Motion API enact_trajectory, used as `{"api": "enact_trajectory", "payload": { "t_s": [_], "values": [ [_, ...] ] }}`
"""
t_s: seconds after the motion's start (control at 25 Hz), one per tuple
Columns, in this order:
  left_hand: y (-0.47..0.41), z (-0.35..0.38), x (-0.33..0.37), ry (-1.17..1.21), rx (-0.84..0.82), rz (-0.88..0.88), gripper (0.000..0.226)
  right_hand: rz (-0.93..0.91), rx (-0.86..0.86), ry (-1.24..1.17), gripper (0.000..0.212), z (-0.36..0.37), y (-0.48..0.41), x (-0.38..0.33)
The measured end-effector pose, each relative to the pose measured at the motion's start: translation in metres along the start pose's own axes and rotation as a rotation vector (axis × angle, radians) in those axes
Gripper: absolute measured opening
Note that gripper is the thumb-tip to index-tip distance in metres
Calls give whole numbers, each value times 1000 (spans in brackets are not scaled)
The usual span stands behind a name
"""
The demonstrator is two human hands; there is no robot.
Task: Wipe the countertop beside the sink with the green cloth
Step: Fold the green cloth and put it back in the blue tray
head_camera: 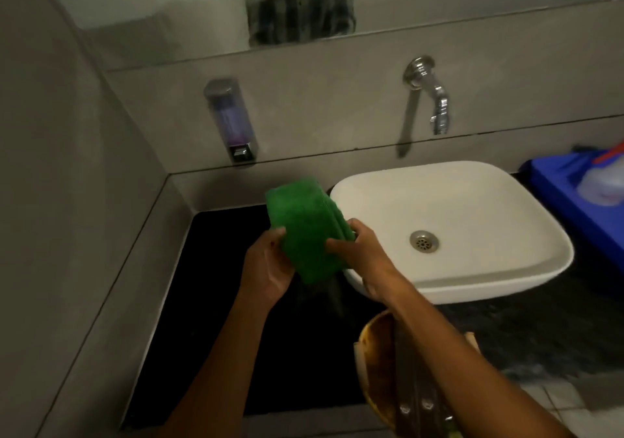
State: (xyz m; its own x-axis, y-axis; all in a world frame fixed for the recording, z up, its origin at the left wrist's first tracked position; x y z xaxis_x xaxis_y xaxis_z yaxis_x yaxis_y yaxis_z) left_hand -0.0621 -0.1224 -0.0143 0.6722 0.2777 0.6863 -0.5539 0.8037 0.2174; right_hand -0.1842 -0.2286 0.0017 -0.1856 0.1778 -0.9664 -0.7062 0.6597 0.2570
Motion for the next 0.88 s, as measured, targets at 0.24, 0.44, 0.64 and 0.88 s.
{"api": "enact_trajectory", "payload": {
  "t_s": [0.24,0.44,0.64,0.88],
  "values": [
    [-79,171,-65,-197,-31,-62,46,33,80,-84,25,-229,19,-42],
    [-124,287,-181,-406,-303,-223,67,253,44,-502,43,-402,36,5],
    [-130,375,-319,-901,-361,26,48,281,721,-57,36,-584,52,43],
    [-122,443,-475,-1669,-603,253,69,192,759,849,17,-715,12,66]
  ]
}}
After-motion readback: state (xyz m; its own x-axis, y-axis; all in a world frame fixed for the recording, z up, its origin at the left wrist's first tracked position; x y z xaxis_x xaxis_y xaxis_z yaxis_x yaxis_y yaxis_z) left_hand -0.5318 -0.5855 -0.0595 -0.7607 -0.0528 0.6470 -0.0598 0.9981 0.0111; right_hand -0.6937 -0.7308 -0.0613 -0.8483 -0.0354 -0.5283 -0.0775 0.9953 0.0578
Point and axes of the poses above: each hand's wrist, its own y-axis away from the middle knuckle, its own z-axis out of the palm, x = y × z, the point moved 3 cm from there along -y, towards the middle knuckle, and after that the axes turned 5 degrees about y, right-handed, at the moved point
